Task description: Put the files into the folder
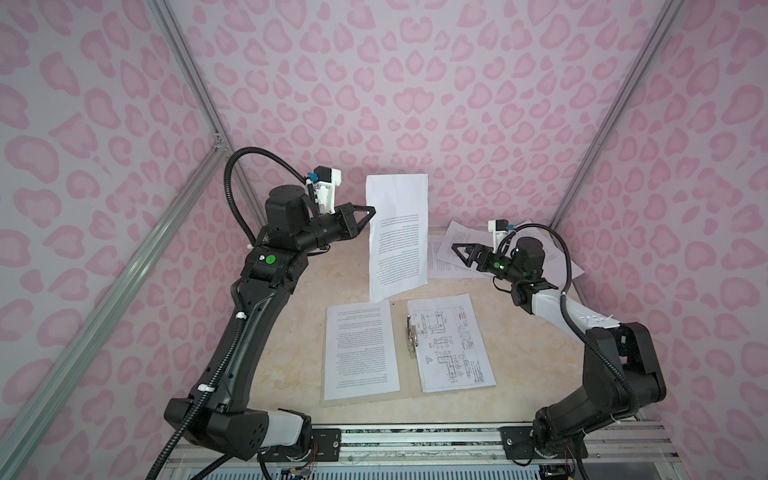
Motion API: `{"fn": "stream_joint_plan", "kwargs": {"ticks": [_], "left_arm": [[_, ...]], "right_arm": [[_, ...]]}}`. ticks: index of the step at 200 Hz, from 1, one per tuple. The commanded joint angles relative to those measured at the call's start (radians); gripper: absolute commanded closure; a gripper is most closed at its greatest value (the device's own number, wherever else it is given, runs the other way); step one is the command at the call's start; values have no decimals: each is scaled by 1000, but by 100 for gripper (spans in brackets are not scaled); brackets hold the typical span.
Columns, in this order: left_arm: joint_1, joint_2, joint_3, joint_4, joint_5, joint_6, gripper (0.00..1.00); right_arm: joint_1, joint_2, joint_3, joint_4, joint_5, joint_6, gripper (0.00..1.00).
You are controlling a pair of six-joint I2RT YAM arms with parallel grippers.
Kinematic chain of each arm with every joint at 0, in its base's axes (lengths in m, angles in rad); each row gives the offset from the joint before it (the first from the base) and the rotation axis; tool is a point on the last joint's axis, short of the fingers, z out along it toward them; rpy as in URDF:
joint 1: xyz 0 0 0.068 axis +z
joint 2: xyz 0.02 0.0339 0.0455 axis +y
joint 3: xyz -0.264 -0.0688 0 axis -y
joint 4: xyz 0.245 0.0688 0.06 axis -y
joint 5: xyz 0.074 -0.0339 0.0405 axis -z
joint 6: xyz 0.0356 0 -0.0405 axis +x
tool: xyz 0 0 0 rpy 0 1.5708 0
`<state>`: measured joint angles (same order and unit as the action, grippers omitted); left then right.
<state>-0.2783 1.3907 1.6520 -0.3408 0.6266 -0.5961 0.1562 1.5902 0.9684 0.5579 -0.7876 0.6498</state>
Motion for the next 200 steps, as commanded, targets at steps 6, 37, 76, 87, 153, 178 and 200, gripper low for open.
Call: {"fn": "stream_joint_plan", "kwargs": {"ticks": [6,37,76,87,153,178,200], "left_arm": [[-35,49,3,86,76,-89,96],[-77,101,29,122,108,-140,97],[-89,126,46,126,106,-154,96],[-90,133,48,129,101,-155,96],[-70,176,63,185,92,-183,96],[-52,184,64,213,108,-202,97],[-45,173,48,228,107,-206,97]], "right_arm": [[9,51,-1,249,-79,77,3],[11,157,18,570,-139,267,3],[12,302,90,943,-171,554,12],[15,323,110,1001,-181,615,16],[41,282,98,1000,-241,638,31],[42,275,82,999,-242,645,36],[45,277,79,1001,-243,651,42]]}}
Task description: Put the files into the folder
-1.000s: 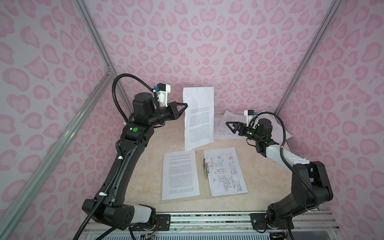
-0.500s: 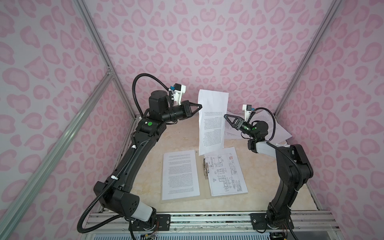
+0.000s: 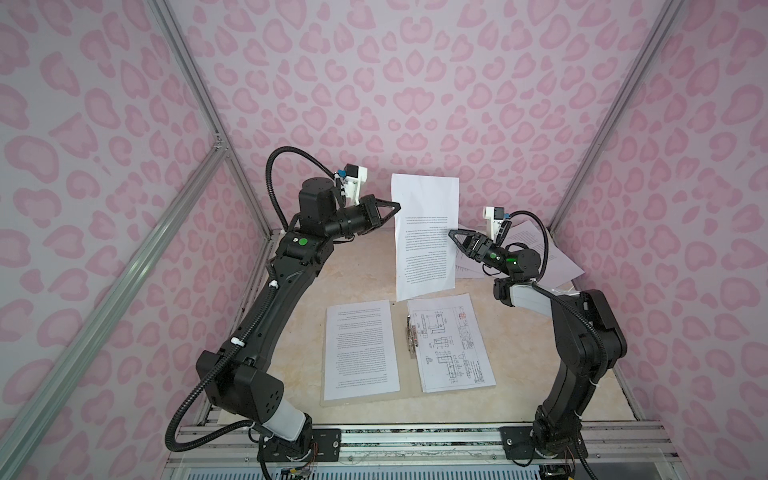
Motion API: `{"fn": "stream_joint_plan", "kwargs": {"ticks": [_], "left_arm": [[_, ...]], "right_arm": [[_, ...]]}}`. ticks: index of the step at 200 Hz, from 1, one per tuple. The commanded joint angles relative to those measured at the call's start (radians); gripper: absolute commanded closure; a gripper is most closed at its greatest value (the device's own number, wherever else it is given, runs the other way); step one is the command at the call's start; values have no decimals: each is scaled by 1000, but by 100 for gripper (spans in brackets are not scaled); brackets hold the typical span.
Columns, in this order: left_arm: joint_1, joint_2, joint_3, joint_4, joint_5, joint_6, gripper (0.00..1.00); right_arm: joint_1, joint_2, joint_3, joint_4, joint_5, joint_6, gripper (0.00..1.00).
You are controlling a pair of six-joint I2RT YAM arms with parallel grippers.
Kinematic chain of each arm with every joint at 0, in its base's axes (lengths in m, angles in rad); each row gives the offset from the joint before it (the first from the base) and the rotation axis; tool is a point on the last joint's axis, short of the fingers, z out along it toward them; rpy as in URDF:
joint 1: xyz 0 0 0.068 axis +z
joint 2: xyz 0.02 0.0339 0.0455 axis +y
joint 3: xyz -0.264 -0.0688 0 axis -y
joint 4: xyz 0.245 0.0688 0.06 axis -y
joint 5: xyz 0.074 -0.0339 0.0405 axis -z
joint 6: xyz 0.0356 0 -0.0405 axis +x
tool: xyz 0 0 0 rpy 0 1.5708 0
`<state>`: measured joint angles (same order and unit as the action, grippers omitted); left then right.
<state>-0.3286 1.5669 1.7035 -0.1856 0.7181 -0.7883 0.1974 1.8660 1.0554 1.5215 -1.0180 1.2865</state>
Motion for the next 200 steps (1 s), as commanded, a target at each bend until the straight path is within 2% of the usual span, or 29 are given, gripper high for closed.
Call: {"fn": "stream_joint_plan", "kwargs": {"ticks": [1,13,44,59,67,75,79,81,95,109,140,169,200], "left_arm": [[6,-4,-4,73,16,-15,97],[11,-8,-14,79,18,-16,97],[25,-32,-53,81,18,-10,97],[36,-48,-82,79,17,0,94],[45,-62,-103,60,6,14,74],[54,-88,-134,30,-21,37,43],[63,-106,-156,18,-43,46,9],[66,-115,-168,12,-55,54,1],[89,-190,-253,-41,-129,110,2],[106,-250,-314,-121,-183,188,2],[124,-359,-456,-236,-192,304,2],[123,-455,-572,-311,-234,371,2],[120,-519,-717,-310,-211,411,2]], "right_arm": [[4,1,-7,36,-13,14,42],[7,3,-2,36,-12,19,48],[13,16,13,31,-1,37,75],[18,14,23,-31,-2,12,99],[19,6,20,-77,-2,-13,100],[19,-11,15,-131,-2,-44,100],[18,-22,12,-165,-3,-62,100],[17,-28,8,-177,-2,-72,100],[4,-89,-15,-341,11,-155,100],[-13,-155,-25,-624,45,-251,100],[-23,-275,-62,-1077,67,-410,100],[-77,-377,-185,-1330,33,-529,100],[-114,-433,-244,-1726,175,-825,100]]}}
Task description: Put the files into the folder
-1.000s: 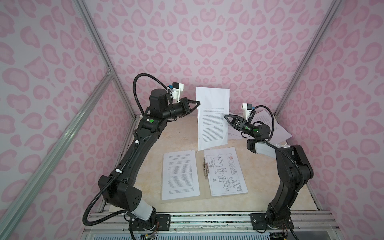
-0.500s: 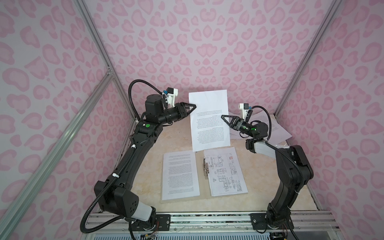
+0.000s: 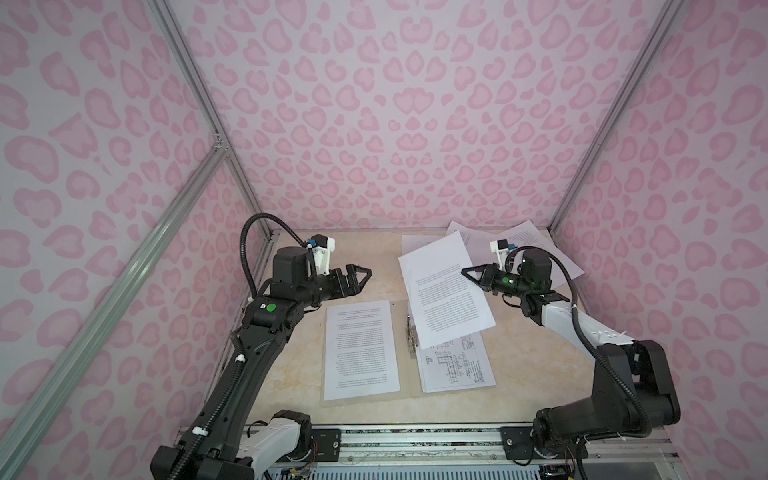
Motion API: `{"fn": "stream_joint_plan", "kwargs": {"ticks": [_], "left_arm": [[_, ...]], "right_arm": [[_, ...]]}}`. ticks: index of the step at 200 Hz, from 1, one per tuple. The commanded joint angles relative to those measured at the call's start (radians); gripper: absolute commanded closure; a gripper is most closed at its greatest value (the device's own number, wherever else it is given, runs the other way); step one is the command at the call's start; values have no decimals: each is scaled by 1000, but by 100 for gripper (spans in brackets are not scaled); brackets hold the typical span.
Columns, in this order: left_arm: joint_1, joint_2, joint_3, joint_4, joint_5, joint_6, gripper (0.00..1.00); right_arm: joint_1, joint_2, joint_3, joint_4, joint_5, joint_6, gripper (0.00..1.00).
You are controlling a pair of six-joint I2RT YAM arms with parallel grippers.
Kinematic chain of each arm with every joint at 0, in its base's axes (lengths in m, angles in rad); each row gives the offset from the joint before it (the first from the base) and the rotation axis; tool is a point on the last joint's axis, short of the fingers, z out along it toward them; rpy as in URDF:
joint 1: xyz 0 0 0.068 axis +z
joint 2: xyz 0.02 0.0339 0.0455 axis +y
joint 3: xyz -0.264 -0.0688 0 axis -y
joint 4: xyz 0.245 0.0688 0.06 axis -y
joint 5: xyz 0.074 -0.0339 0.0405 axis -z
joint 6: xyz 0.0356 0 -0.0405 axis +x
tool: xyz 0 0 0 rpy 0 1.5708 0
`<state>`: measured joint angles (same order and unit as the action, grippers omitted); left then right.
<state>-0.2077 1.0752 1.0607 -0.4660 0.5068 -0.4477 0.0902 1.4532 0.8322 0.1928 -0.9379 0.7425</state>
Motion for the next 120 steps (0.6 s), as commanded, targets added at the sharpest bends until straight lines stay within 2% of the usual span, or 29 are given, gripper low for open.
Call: {"fn": "stream_joint_plan", "kwargs": {"ticks": [1,12,31,44,64,120], "left_arm": [[-1,-28,-79,-29,0,70,2],[0,-33,-122,-19,5,72,2],[-10,-29,-155,-12,10,73,2],[-27,-28,-143,-24,7,86,2],[-52,-45,-141,-33,-9,98,2],[-76,-67,-156,-36,-18,99,2]], "right_arm": [[-6,-21,-21,-408,103,-289,100],[3,-21,-28,-470,171,-355,100],[5,14,-62,-457,192,-387,100],[5,31,-114,-348,157,-344,100],[12,37,-163,-270,177,-297,100],[43,-2,-208,-211,258,-213,100]]}}
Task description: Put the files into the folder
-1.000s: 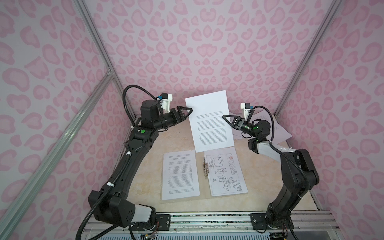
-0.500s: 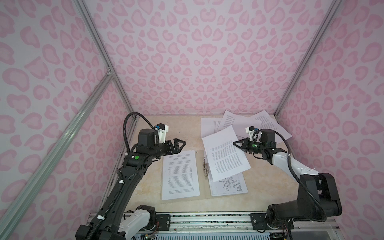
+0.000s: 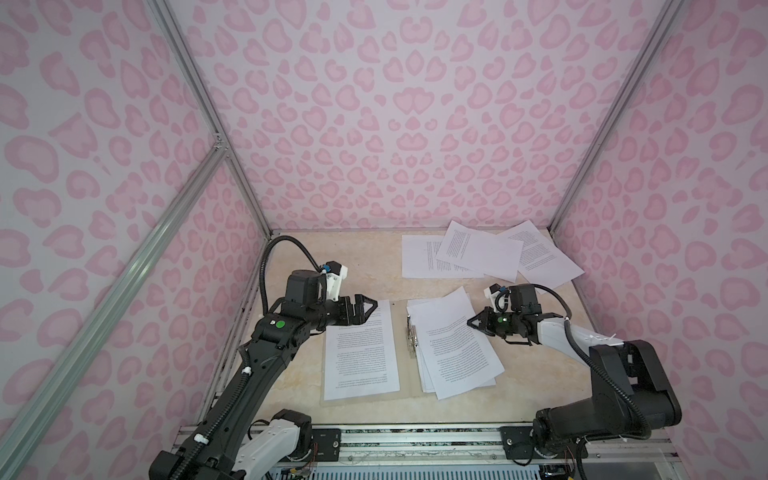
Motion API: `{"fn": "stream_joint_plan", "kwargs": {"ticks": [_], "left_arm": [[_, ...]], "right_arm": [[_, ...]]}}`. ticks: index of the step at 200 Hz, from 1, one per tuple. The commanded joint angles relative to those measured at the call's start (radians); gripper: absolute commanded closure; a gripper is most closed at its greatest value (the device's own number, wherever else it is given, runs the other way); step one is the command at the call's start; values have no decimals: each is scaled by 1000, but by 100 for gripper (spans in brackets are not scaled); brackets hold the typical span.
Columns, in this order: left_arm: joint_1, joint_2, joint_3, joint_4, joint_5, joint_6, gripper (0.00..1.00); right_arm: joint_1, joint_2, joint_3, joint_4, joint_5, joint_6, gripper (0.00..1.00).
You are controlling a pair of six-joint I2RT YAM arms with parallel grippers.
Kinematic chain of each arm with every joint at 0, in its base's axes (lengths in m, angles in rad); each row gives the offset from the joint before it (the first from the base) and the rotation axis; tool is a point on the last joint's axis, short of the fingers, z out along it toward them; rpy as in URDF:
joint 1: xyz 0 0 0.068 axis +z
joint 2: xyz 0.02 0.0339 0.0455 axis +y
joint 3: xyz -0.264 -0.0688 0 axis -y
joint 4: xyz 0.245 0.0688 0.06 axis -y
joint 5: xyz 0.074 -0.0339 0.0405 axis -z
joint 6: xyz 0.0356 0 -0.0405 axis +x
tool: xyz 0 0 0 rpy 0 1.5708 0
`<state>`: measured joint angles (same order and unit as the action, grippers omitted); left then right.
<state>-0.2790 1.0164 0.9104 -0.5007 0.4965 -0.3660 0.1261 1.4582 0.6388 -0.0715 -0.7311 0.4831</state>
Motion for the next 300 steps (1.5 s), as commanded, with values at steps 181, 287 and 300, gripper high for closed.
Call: {"fn": "stream_joint_plan", "kwargs": {"ticks": [181,287,300], "left_arm": [[-24,-1,-16,4,-10,10,2],[-25,-1,-15,3,-14,10,2],[-25,-1,-17,4,-15,9,2]], "right_arm": [[85,4,-103,213,118,202,100],[86,-8,-115,221,118,205,93],[84,-22,-122,219,128,207,79]]}}
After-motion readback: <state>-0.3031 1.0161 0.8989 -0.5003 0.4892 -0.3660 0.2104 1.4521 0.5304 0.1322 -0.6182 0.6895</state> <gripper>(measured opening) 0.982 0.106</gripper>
